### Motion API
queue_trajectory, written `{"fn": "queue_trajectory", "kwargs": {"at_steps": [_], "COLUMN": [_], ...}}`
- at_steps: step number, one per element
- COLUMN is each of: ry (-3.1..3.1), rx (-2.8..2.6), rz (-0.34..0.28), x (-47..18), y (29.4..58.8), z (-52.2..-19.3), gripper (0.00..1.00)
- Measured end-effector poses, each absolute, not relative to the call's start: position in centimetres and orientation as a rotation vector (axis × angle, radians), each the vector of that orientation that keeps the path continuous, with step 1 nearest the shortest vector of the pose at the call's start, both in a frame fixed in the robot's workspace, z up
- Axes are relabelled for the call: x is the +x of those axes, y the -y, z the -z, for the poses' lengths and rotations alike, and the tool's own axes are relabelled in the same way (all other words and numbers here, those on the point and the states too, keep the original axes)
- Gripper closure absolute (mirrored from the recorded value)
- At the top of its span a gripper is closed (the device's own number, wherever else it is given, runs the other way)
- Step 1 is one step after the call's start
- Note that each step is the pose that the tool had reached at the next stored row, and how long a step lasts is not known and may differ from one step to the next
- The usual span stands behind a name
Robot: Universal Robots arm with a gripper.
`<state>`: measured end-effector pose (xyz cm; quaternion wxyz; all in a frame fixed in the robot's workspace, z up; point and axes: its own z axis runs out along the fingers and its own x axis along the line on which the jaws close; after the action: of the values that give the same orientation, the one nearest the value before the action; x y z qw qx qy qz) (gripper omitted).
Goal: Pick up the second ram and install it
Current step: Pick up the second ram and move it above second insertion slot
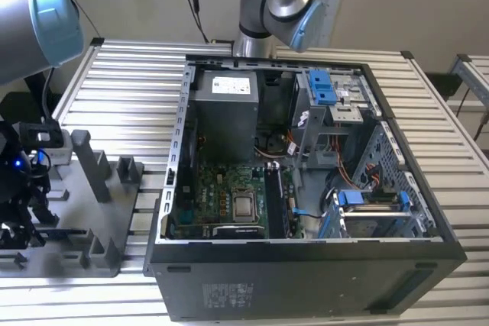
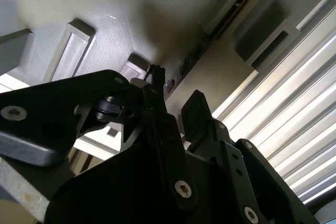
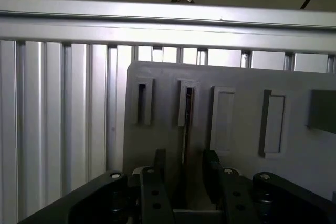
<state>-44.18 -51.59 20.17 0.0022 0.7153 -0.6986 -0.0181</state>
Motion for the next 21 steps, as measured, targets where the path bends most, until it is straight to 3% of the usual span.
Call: {"fn": "queue_trajectory", "kwargs": {"at_steps": [3,4,5,8,12,13,21], "ry": [2.192,2.192,2.192,2.192,2.192,2.192,2.192], "rx": [2.244,2.244,2.244,2.244,2.244,2.244,2.244], "rz": [0.057,0.057,0.057,0.057,0.057,0.057,0.057], "x": [-44.18,-44.18,-44.18,-44.18,-44.18,-44.18,-44.18], "y": [51.58,51.58,51.58,51.58,51.57,51.57,51.56], "z": [-20.16,-20.16,-20.16,-20.15,-20.17,-20.17,-20.16], "gripper": [0.58,0.66,0.66,0.79,0.82,0.87,0.87]}}
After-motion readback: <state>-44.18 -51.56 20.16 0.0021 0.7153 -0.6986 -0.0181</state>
